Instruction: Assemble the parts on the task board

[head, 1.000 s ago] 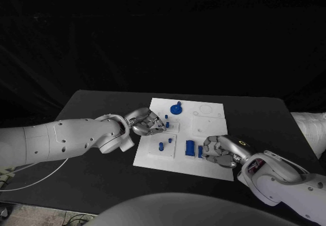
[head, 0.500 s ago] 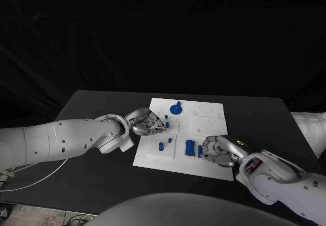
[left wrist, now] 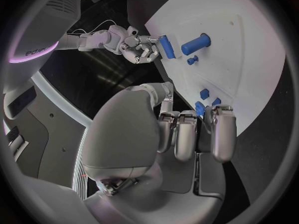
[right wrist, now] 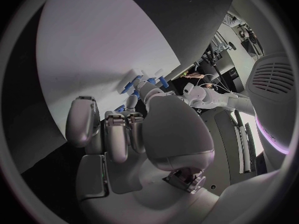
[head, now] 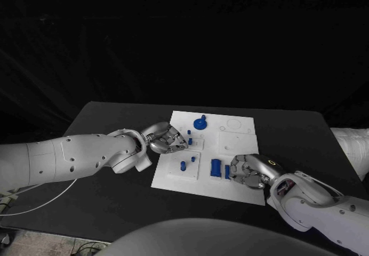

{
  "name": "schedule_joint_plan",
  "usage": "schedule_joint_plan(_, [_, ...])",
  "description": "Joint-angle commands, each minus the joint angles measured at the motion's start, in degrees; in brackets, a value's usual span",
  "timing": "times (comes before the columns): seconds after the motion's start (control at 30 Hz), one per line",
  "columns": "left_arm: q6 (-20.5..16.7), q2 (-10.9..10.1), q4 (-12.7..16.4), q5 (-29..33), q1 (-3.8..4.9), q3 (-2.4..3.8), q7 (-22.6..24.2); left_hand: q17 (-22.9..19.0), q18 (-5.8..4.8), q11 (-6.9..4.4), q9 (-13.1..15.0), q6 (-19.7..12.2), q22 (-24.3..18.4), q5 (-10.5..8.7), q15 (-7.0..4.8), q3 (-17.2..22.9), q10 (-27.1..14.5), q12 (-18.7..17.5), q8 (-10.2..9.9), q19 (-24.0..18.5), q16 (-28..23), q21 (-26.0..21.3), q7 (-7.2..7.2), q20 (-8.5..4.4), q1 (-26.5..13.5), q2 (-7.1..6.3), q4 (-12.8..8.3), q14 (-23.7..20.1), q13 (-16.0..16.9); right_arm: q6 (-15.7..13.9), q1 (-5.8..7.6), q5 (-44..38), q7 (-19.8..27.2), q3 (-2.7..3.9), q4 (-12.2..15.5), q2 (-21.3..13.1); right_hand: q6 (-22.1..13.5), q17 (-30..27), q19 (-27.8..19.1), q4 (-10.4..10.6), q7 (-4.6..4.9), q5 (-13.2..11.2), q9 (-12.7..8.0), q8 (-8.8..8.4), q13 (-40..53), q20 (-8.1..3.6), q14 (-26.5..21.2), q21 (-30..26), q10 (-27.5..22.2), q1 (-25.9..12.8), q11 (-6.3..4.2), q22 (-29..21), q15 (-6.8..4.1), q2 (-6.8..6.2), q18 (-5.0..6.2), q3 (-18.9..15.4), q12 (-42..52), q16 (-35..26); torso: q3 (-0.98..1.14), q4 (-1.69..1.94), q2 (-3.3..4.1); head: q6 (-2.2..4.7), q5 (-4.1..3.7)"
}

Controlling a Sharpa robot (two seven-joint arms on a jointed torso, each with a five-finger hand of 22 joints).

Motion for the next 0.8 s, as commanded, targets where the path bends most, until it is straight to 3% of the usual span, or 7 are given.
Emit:
schedule_joint_plan(0.03, [0.9, 0.1, 0.0, -0.2, -0.01, 0.03, 0.7, 15.1, -0.18, 0.07, 0.1, -0.2, 13.6, 0.21, -0.07, 0.2, 5.4, -0.1, 0.3, 1.7, 0.1, 0.0, -0.14, 0.01, 0.6, -0.15, -0.2, 5.9, 14.3, 0.2, -0.10, -0.7, -0.9, 0.02, 0.0, 0.1, 0.0, 15.1, -0.4, 0.1, -0.27, 0.4, 0.1, 0.25, 15.1, -0.22, 6.0, -0.3, 6.0, 0.5, -0.14, 9.2, -0.08, 0.01, -0.74, 0.4, 0.2, 0.2, 0.00, -0.05, -0.01, -0.01, 0.04])
schedule_joint_plan(0.13, [0.9, 0.1, 0.0, -0.2, -0.02, 0.03, 0.7, 15.1, -0.18, 0.07, 0.1, -0.2, 13.6, 0.21, -0.07, 0.2, 5.4, -0.1, 0.3, 1.7, 0.1, 0.0, -0.14, 0.01, 0.6, -0.15, -0.2, 5.9, 14.3, 0.2, -0.15, -0.4, -0.9, 0.02, 0.2, 0.0, -0.1, 15.1, -0.5, 0.1, -0.25, -0.1, 0.1, 0.39, 15.1, -0.24, 6.0, -0.4, 6.0, 0.6, -0.14, 9.1, -0.09, -0.12, -0.72, 0.3, 0.2, 0.2, 0.01, -0.05, -0.01, -0.01, 0.04])
schedule_joint_plan(0.33, [0.9, 0.2, -0.1, -0.2, -0.03, 0.03, 0.8, 15.1, -0.18, 0.07, 0.1, -0.2, 13.6, 0.21, -0.07, 0.2, 5.4, -0.1, 0.3, 1.7, 0.1, 0.0, -0.14, 0.01, 0.6, -0.15, -0.2, 5.9, 14.3, -1.5, -0.20, -0.1, 0.2, 0.02, 0.6, -0.5, -0.5, 15.1, -0.6, 1.0, -0.21, -4.3, 0.0, 1.09, 15.1, -0.28, 6.0, -0.6, 6.0, 0.0, -0.10, 9.1, -0.09, -0.45, -0.69, -0.5, 0.2, 0.2, 0.00, -0.07, -0.04, -0.01, 0.14])
schedule_joint_plan(0.43, [0.6, 0.2, 0.0, -0.2, -0.04, 0.03, 1.1, 15.1, -0.18, 0.07, 0.1, -0.2, 13.6, 0.21, -0.07, 0.2, 5.4, -0.1, 0.3, 1.7, 0.1, 0.0, -0.14, 0.01, 0.6, -0.15, -0.2, 5.9, 14.3, -5.1, -0.21, 0.7, 2.6, 0.02, 1.2, -1.3, -0.6, 15.1, -0.5, 2.0, -0.22, -7.1, -0.2, 1.33, 15.1, -0.28, 6.0, -0.5, 6.0, -0.9, -0.11, 9.1, -0.08, -0.75, -0.73, -1.4, 0.2, 0.2, 0.01, -0.02, -0.01, -0.01, 0.28])
schedule_joint_plan(0.6, [-0.3, -0.1, 0.3, 0.0, -0.04, 0.03, 2.2, 15.1, -0.17, 0.09, 0.1, -0.3, 13.6, 0.21, -0.07, 0.2, 5.3, -0.1, 0.3, 1.7, 0.1, 0.0, -0.12, 0.02, 0.7, -0.16, -0.3, 5.9, 14.2, -12.9, 0.30, 4.1, 8.4, 0.09, 3.6, -3.9, 0.2, 15.1, 0.2, 4.7, -0.52, -9.6, -0.6, 2.11, 15.1, -0.39, 6.0, 0.8, 6.0, -2.7, -0.35, 9.5, -0.26, -0.77, -0.97, -3.0, 0.2, 0.2, 0.02, -0.02, -0.06, -0.01, 0.42])
schedule_joint_plan(0.7, [-1.7, -0.4, 0.7, 0.6, -0.04, 0.03, 4.1, 15.1, -0.10, 0.13, 0.1, -0.3, 13.5, 0.12, -0.04, 0.3, 5.0, -0.5, 0.4, 1.4, 0.1, -0.2, -0.06, 0.03, 0.5, -0.17, -0.1, 5.9, 13.8, -16.8, 1.78, 8.9, 13.9, 0.12, 5.4, -5.9, 1.5, 15.1, 0.2, 7.4, -1.17, -10.5, -2.8, 1.07, 15.1, -0.66, 6.0, 0.8, 6.0, -3.2, -0.85, 9.5, -0.78, -0.53, -0.99, -3.7, 0.2, 0.2, -0.01, -0.07, -0.10, -0.01, 0.37])
schedule_joint_plan(0.8, [-3.3, -0.9, 1.4, 1.3, -0.02, 0.04, 6.9, 15.1, 0.11, 0.14, 0.2, -0.4, 13.2, -0.28, 0.04, 0.3, 3.3, -2.4, 0.5, 0.6, 0.1, -0.8, -0.11, 0.11, -0.4, -0.16, 0.9, 5.9, 11.8, -18.0, 3.78, 15.9, 19.6, 0.13, 7.1, -7.7, 3.7, 15.1, -1.9, 10.6, -1.59, -10.7, -6.5, -0.94, 15.1, -0.82, 6.0, -2.7, 6.0, -2.9, -1.05, 8.5, -1.05, 0.17, -0.36, -3.7, 0.2, 0.2, -0.01, -0.09, -0.19, -0.01, 0.04])
